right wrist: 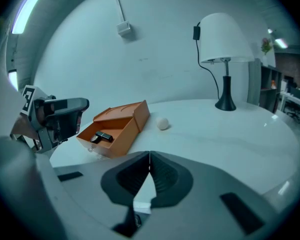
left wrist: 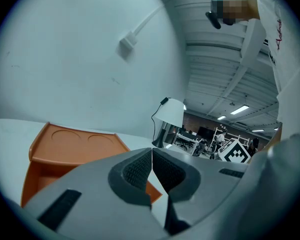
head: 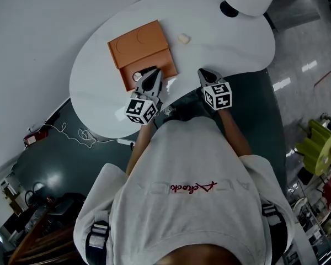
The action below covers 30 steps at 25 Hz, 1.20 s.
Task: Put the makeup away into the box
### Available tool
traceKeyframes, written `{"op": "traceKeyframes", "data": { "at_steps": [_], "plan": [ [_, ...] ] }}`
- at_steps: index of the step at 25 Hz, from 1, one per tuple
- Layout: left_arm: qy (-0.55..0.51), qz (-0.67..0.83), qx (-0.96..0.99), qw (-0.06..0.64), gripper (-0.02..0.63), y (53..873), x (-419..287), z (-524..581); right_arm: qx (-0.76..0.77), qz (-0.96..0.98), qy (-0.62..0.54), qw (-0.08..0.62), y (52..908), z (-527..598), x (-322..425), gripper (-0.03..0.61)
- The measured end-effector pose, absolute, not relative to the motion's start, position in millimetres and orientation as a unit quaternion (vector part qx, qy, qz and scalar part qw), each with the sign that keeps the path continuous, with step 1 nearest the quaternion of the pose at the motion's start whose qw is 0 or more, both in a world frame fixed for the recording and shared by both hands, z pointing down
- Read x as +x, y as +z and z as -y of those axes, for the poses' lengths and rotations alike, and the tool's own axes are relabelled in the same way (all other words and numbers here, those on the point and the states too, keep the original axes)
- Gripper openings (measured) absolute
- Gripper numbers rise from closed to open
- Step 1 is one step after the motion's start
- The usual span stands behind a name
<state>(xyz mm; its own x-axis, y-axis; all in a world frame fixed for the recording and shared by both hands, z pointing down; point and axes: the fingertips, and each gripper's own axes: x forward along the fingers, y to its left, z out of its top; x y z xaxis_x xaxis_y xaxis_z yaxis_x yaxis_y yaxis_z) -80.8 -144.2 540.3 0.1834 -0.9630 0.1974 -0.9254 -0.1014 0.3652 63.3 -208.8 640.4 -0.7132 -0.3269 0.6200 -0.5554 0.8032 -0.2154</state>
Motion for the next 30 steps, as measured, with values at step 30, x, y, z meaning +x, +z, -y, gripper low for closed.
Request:
{"op": "traceKeyframes", "data": {
  "at_steps": [30],
  "plan": [
    [-0.054, 0.676, 0.698, 0.228, 0.012, 558.1, -108.9, 149.6, 0.173, 0.901, 0.128, 0.378, 685.6, 295.4, -30.0, 0.199]
  ]
}}
